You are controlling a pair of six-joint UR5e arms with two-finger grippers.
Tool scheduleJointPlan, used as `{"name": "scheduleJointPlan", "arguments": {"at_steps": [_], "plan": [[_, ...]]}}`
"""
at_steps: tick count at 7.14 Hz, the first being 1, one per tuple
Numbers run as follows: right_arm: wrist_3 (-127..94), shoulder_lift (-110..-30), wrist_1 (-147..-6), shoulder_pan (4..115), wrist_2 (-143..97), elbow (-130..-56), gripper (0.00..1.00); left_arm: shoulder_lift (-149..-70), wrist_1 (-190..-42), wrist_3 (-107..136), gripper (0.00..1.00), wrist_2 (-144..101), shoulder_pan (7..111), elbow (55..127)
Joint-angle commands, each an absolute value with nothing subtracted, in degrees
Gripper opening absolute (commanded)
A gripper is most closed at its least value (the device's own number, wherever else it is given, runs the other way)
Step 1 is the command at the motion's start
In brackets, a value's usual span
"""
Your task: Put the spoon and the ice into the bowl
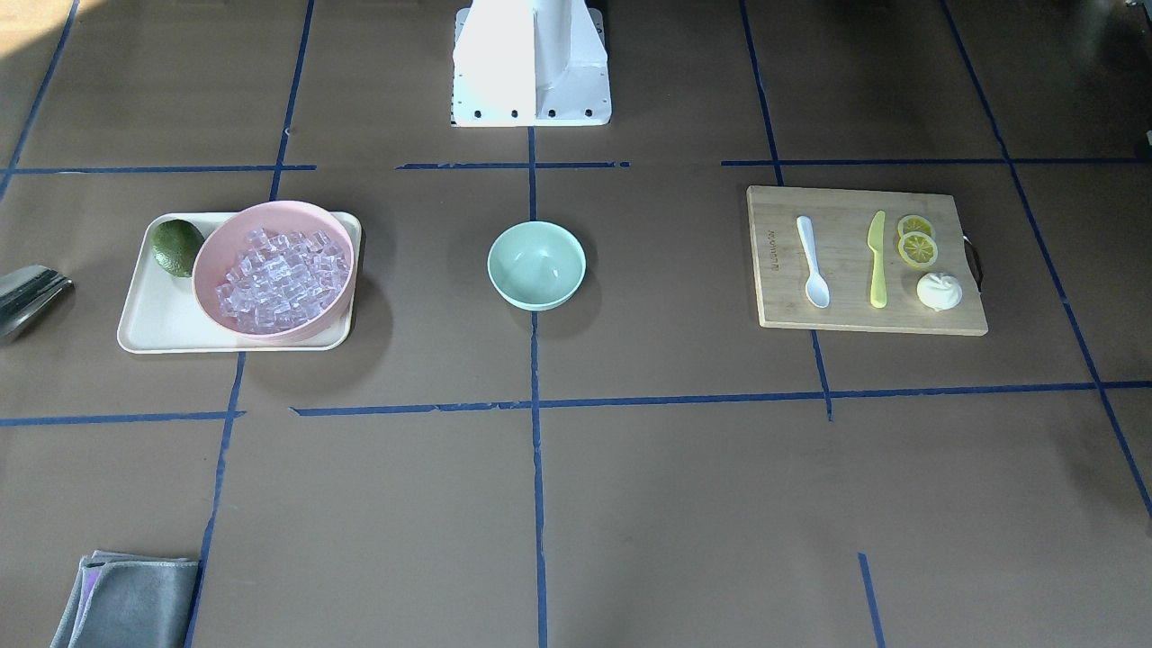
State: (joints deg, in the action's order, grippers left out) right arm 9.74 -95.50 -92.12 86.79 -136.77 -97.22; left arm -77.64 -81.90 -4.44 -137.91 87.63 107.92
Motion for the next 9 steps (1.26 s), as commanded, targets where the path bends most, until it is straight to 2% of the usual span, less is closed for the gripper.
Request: {"name": "scheduleJointPlan", "arguments": {"at_steps": [1,7,9], "plan": [[10.02,-96.06,-91.67,86.84,-136.58,-97.99,1.00,-77.35,-81.74,-4.48,1.00,-138.69,87.63,108.36],[8.17,-96.77,-91.76,86.75,-136.14,-98.26,1.00,-77.35,-82.27,-5.18,1.00,-140.61,87.54,107.84],[8.44,-96.94,-91.76,86.75,-136.40,-98.26,1.00,-78.65,-85.07,4.31,1.00,-148.42,83.61,108.54]]}}
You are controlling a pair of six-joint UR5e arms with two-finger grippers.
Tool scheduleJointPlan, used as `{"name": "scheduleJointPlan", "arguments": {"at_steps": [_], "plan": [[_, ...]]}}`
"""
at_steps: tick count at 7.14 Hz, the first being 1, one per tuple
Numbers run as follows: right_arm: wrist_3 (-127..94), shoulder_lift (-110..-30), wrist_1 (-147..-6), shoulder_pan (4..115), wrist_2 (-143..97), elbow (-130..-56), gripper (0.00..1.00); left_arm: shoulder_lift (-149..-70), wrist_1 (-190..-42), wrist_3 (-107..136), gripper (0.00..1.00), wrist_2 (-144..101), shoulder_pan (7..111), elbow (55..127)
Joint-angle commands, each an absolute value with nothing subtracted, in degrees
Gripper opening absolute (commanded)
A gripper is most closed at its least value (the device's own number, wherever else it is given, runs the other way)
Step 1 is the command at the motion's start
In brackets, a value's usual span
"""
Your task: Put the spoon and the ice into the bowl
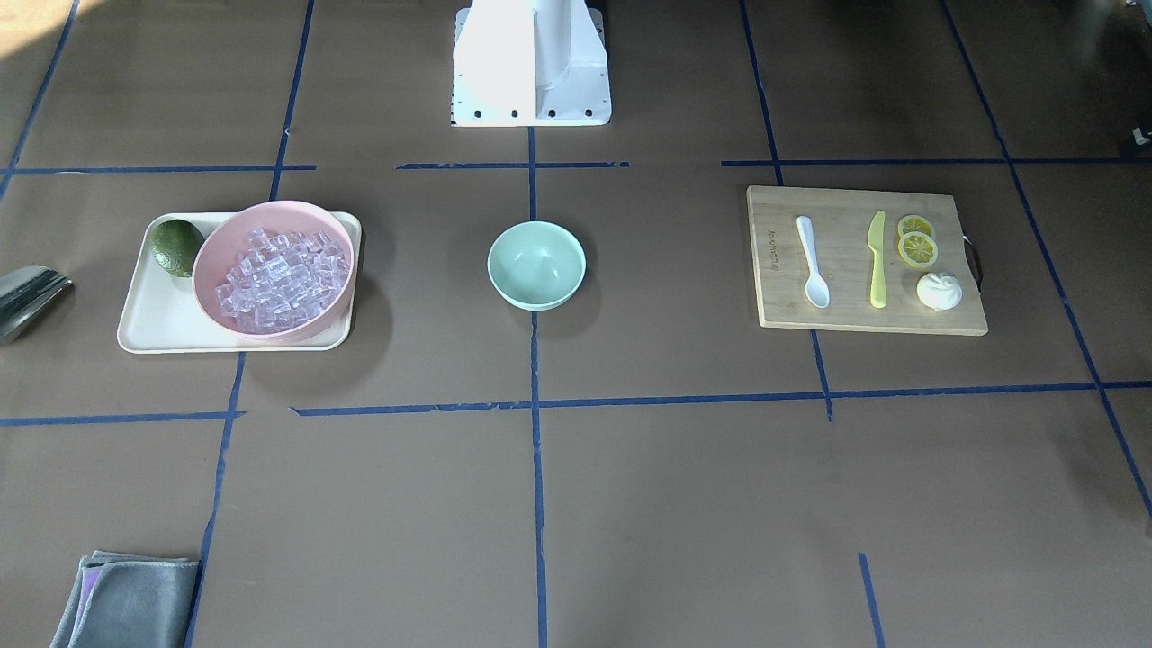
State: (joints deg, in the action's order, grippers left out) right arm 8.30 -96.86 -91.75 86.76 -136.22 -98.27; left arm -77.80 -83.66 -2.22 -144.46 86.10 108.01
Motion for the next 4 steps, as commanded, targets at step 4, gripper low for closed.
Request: {"name": "scheduleJointPlan", "arguments": {"at_steps": [4], "plan": [[8.70,-96.33,-91.58,86.40,-136.41,-98.44,1.00,-86.63,-103.88,29.48,1.00,-140.78,64.03,107.32]]}}
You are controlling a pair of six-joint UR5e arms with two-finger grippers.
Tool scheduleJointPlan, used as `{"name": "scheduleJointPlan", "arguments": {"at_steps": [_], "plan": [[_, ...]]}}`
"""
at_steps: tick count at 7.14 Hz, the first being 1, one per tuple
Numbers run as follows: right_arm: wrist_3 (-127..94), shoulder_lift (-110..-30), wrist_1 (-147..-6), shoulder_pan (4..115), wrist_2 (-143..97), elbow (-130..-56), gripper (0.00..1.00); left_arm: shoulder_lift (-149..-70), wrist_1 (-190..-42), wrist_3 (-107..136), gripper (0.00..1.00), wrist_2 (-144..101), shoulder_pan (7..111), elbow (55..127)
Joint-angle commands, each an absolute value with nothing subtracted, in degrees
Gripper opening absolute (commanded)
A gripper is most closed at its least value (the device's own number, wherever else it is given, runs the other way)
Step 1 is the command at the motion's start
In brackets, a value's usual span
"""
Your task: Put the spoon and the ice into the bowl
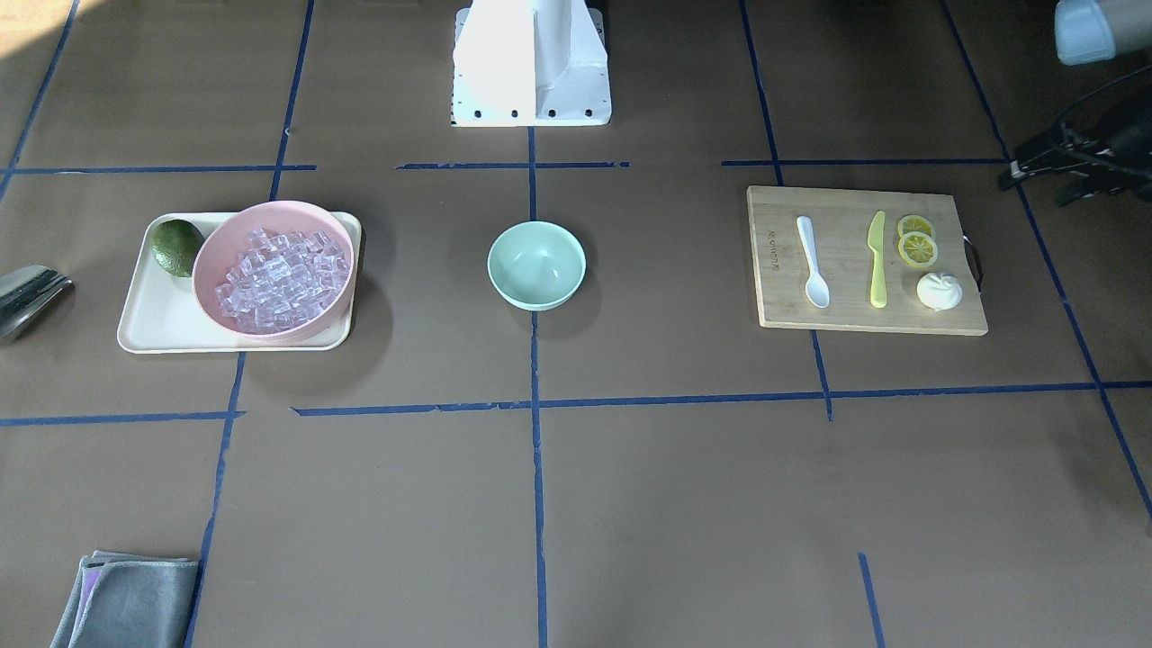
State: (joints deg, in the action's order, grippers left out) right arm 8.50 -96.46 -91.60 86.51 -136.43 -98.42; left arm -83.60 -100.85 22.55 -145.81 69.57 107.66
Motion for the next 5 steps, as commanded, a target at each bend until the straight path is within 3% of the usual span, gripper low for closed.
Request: {"name": "scheduleJointPlan", "arguments": {"at_steps": [1,5], "plan": [[9.14,-96.33,-91.50,86.40,-136.41,-98.44,1.00,-90.05,-104.06,35.71,1.00,-133.67,58.33,107.31],[8.44,-96.94,-91.67,86.31,-136.41,-98.09,0.99,-98.33,-103.98,45.79,1.00,-124.20,44.06,103.29]]}}
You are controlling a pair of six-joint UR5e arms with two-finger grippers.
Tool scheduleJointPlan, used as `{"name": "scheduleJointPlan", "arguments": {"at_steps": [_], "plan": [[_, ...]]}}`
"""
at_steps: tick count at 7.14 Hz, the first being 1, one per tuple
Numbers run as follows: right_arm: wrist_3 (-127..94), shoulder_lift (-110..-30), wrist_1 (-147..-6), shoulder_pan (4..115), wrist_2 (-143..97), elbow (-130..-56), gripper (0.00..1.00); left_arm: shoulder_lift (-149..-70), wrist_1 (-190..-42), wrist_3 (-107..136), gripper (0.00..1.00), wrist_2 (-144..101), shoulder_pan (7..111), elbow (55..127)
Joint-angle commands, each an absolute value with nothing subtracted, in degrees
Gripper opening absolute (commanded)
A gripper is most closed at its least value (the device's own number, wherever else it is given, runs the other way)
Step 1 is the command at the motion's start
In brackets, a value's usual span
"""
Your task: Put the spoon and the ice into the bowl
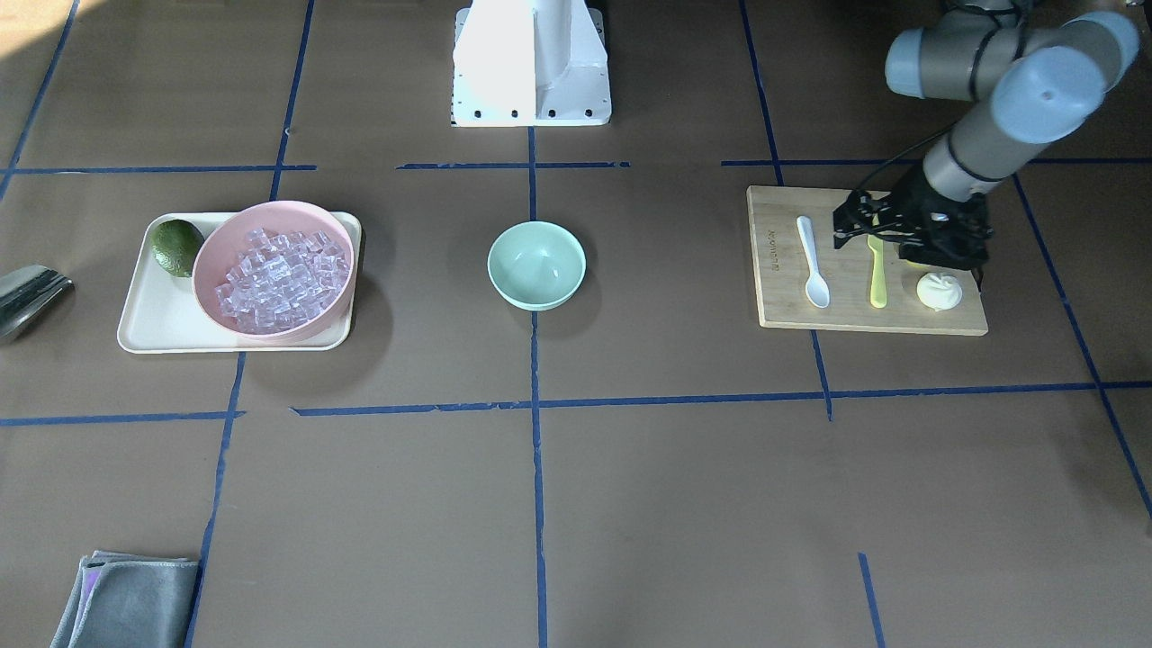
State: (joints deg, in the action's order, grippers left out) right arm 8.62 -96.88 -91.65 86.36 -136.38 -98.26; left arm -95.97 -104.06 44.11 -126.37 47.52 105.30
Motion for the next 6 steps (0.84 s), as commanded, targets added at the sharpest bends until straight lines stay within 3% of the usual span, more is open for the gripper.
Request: {"name": "scheduleJointPlan", "arguments": {"at_steps": [1,6], "plan": [[8.35,-96.94,-91.67,86.40,-136.49,-98.09,0.99,-100.52,-103.80,46.23,1.00,-120.36,42.82,101.53],[8.26,-96.94,-91.76,86.22,-136.49,-97.91,0.99,-100.02,-103.45,46.32,0.86,-120.67,42.36,101.25]]}}
